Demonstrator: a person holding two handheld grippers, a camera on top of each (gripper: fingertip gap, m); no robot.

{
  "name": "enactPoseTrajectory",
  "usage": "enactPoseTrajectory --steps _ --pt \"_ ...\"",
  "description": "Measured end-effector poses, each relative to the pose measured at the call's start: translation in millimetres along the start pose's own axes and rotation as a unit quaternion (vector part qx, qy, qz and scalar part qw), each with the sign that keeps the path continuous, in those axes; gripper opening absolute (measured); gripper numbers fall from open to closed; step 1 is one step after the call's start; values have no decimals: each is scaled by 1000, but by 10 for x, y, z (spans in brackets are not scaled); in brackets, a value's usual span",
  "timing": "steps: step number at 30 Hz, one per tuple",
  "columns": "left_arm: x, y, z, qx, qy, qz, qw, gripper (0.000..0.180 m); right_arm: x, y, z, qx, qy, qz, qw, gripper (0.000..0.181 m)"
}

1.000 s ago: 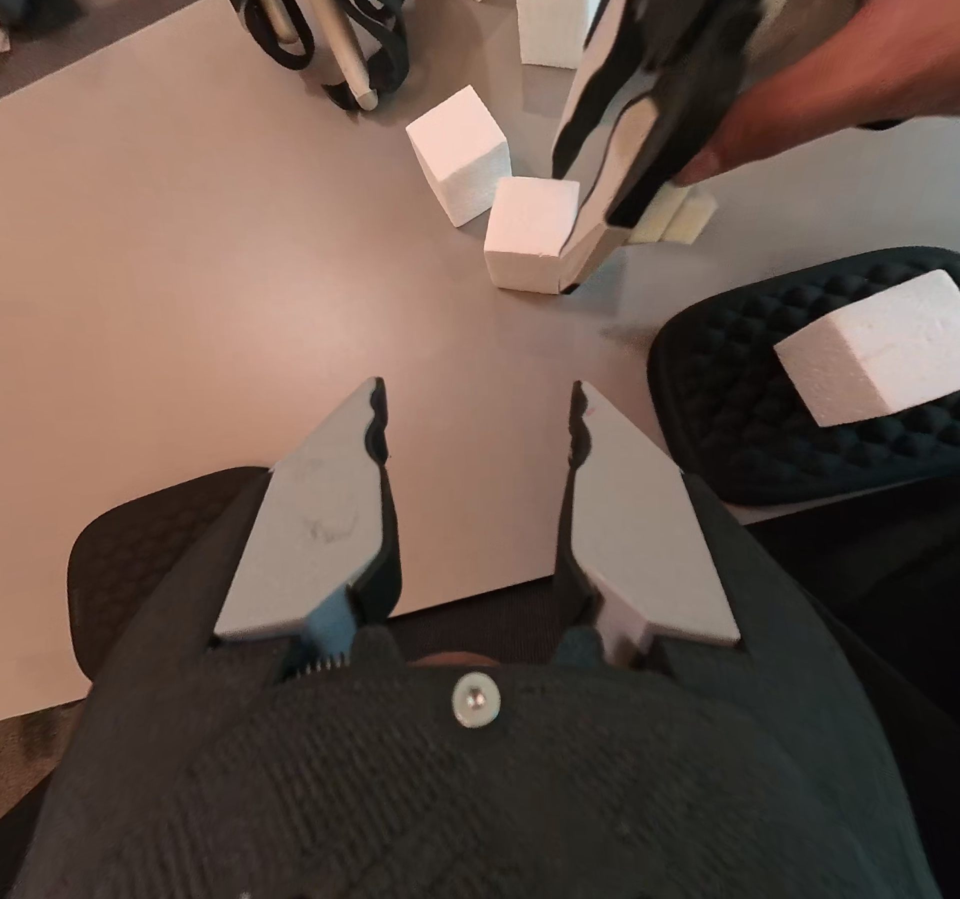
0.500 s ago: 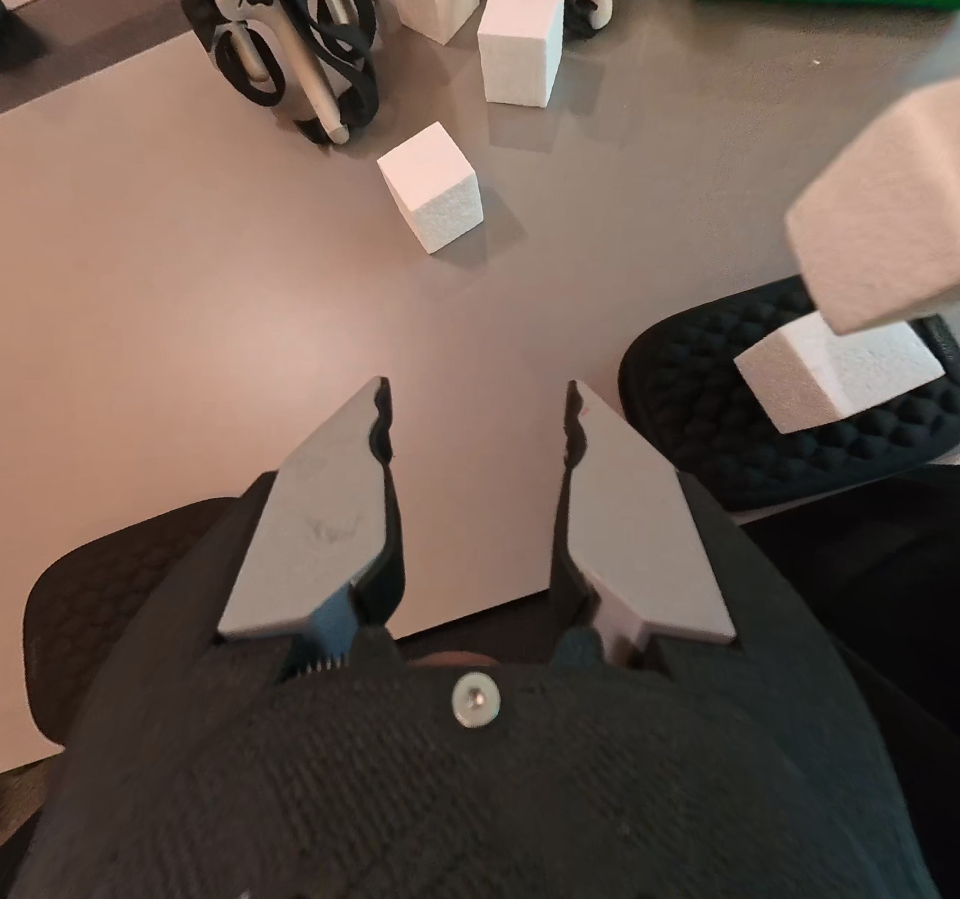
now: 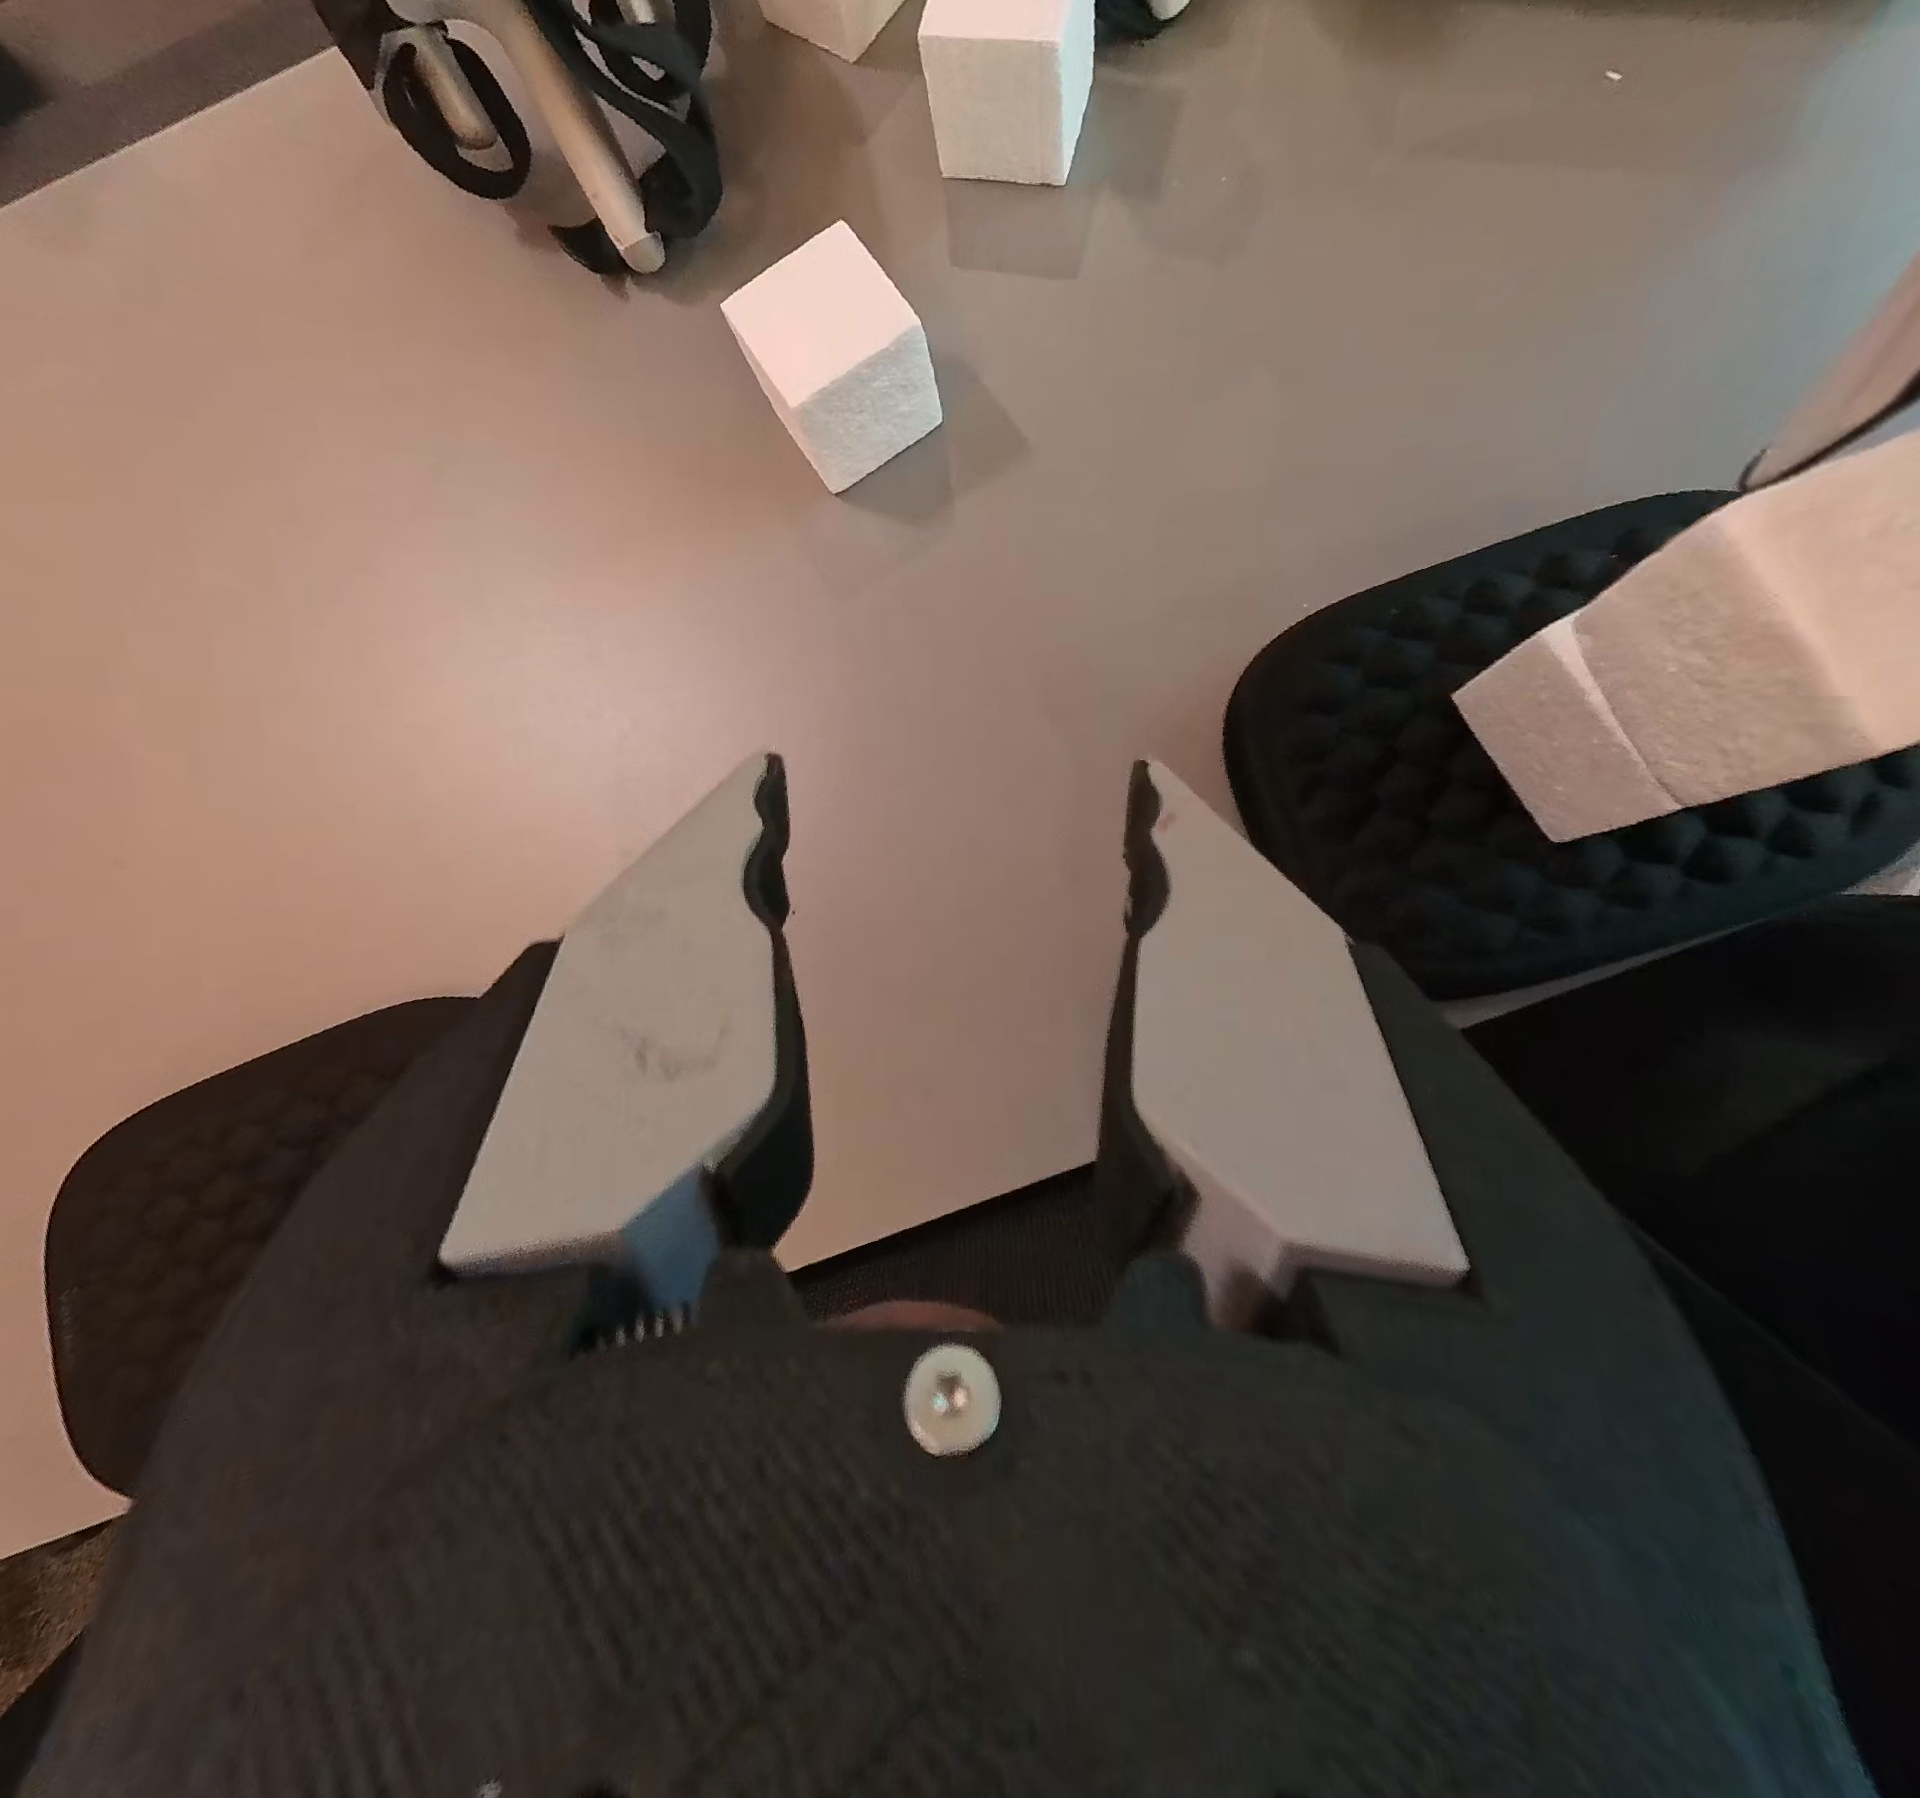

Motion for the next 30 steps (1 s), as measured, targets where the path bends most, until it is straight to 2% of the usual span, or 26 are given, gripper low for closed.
enactPoseTrajectory --steps 3,7,10,12,15,19,20,21,30 --pt "7 -9 -11 -7 -5 1 1000 64 54 -165 32 -6 1 31 1000 66" --pt "14 -19 -28 -23 -10 4 1000 64 53 -488 428 0 42 142 989 66" --pt "12 -25 -15 -27 -3 9 1000 66 -116 -503 1007 30 74 175 981 71" --pt "2 -44 8 -26 8 23 999 66 -326 -370 1418 41 88 168 981 78" --pt "5 -74 37 -34 21 34 999 66 -678 -23 1963 76 81 117 987 78" --pt "24 -91 33 -47 18 36 998 65 -955 538 2350 80 40 11 996 77" --pt "23 -85 24 -50 15 32 998 65 -975 643 2376 74 30 -13 997 73" --pt "22 -78 18 -51 13 29 998 65 -987 702 2370 67 22 -24 997 58" --pt "8 -53 11 -63 18 24 998 62 -698 -504 1384 53 -1 67 996 57"
Point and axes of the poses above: each gripper's, where its closed fingertips meet, y out along the fingers, x out of its underside, z = x × y across the jaws, the point moved 10 cm from there along -y, back along the fingers, and after that the axes turned 6 degrees about -z, right-handed, at the moved point
